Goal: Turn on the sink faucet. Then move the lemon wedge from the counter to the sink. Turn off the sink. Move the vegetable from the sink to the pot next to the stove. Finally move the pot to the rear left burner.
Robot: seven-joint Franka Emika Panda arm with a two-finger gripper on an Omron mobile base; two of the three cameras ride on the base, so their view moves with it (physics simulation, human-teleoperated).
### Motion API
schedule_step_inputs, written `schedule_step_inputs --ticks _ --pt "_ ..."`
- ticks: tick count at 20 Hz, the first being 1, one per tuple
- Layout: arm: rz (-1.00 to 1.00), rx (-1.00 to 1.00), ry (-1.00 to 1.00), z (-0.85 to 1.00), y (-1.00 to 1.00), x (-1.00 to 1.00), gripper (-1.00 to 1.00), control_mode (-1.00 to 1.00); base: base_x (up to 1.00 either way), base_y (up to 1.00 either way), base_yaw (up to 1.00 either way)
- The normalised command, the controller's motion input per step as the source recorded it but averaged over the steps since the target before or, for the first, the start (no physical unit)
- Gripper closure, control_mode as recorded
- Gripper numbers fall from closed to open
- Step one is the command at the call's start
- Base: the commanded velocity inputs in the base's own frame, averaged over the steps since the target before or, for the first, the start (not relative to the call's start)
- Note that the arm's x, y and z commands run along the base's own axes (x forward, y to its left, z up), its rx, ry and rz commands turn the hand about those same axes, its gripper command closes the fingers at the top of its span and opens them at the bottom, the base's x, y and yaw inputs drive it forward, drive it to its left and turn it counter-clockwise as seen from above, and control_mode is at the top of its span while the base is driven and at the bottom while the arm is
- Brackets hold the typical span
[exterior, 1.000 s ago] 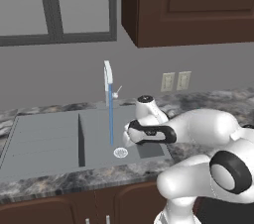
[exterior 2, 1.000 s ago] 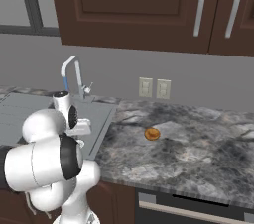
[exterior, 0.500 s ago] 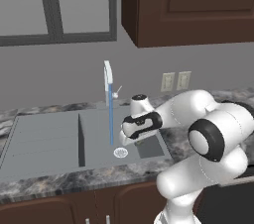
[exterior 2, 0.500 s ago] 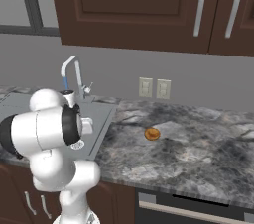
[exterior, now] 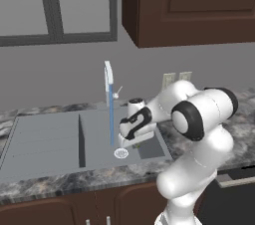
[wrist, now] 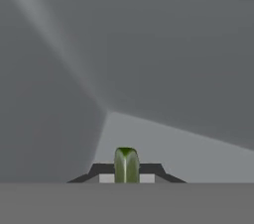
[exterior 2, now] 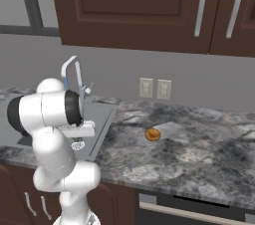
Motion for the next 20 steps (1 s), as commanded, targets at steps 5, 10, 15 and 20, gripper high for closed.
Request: schedule_step_inputs --ticks 5,10,15,20 --pt "0.0 0.0 0.01 -0.32 0.09 0.21 1.0 -1.0 0.0 0.0 0.0" --pt "0.0 0.0 0.0 -0.29 0.07 0.18 1.0 -1.0 0.0 0.0 0.0" --pt "0.0 0.0 0.01 -0.18 0.04 0.15 1.0 -1.0 0.0 0.0 0.0" --pt "0.0 0.0 0.0 -0.15 0.04 0.15 1.0 -1.0 0.0 0.0 0.0"
